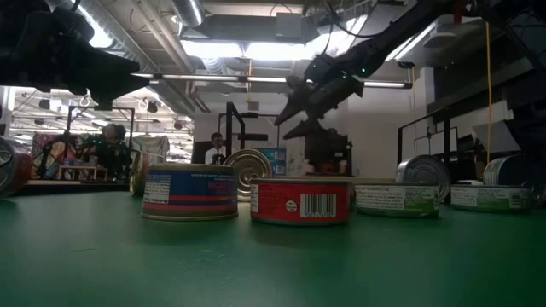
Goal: Stack canned seafood by type on shelf
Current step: Stack the yellow blue tuna can on top of the yellow blue tuna cans on the shelf
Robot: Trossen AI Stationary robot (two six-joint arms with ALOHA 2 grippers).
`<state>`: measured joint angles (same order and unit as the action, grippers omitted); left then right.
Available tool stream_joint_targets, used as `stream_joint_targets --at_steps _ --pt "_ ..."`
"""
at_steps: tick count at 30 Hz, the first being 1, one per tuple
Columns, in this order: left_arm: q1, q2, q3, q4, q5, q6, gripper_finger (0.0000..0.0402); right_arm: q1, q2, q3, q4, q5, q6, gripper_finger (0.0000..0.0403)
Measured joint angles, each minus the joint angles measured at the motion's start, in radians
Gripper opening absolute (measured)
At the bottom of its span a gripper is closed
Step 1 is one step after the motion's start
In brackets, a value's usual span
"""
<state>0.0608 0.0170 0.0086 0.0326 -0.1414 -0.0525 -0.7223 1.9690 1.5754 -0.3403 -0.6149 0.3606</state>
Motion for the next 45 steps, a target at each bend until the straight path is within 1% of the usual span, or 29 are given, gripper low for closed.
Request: stream_joint_targets --at_steps 4,10,13,16,19,21,22,24,28,30,31,35,38,41,45 --pt "0.000 0.000 0.000 0.000 0.000 0.000 0.0239 -0.008 0.000 0.096 -0.168 -0.042 -0.070 0.0221" --pt "0.000 0.000 0.000 0.000 0.000 0.000 0.0239 0.007 -0.001 0.259 -0.526 -0.018 -0.275 0.0221" --pt "0.000 0.000 0.000 0.000 0.000 0.000 0.0239 0.030 -0.001 0.336 -0.736 0.029 -0.366 0.0221" --pt "0.000 0.000 0.000 0.000 0.000 0.000 0.0239 0.074 -0.001 0.400 -0.946 0.110 -0.446 0.0221" --pt "0.000 0.000 0.000 0.000 0.000 0.000 0.0239 0.142 -0.001 0.437 -1.128 0.198 -0.499 0.0221" --pt "0.000 0.000 0.000 0.000 0.000 0.000 0.0239 0.198 -0.008 0.442 -1.214 0.242 -0.520 0.0221" --pt "0.000 0.000 0.000 0.000 0.000 0.000 0.0239 0.228 -0.014 0.442 -1.240 0.262 -0.531 0.0221" --pt "0.000 0.000 0.000 0.000 0.000 0.000 0.0239 0.290 -0.036 0.432 -1.223 0.284 -0.543 0.0221" --pt "0.000 0.000 0.000 0.000 0.000 0.000 0.0239 0.408 -0.088 0.424 -1.229 0.296 -0.555 0.0221" --pt "0.000 0.000 0.000 0.000 0.000 0.000 0.0239 0.465 -0.114 0.424 -1.231 0.338 -0.549 0.0221" --pt "0.000 0.000 0.000 0.000 0.000 0.000 0.0239 0.491 -0.127 0.424 -1.230 0.371 -0.549 0.0221" --pt "0.000 0.000 0.000 0.000 0.000 0.000 0.0239 0.594 -0.179 0.424 -1.231 0.563 -0.510 0.0221" --pt "0.000 0.000 0.000 0.000 0.000 0.000 0.0239 0.649 -0.215 0.412 -1.227 0.653 -0.472 0.0221" --pt "0.000 0.000 0.000 0.000 0.000 0.000 0.0239 0.681 -0.264 0.345 -1.229 0.696 -0.433 0.0221" --pt "0.000 0.000 0.000 0.000 0.000 0.000 0.0239 0.693 -0.340 0.177 -1.229 0.757 -0.392 0.0221"
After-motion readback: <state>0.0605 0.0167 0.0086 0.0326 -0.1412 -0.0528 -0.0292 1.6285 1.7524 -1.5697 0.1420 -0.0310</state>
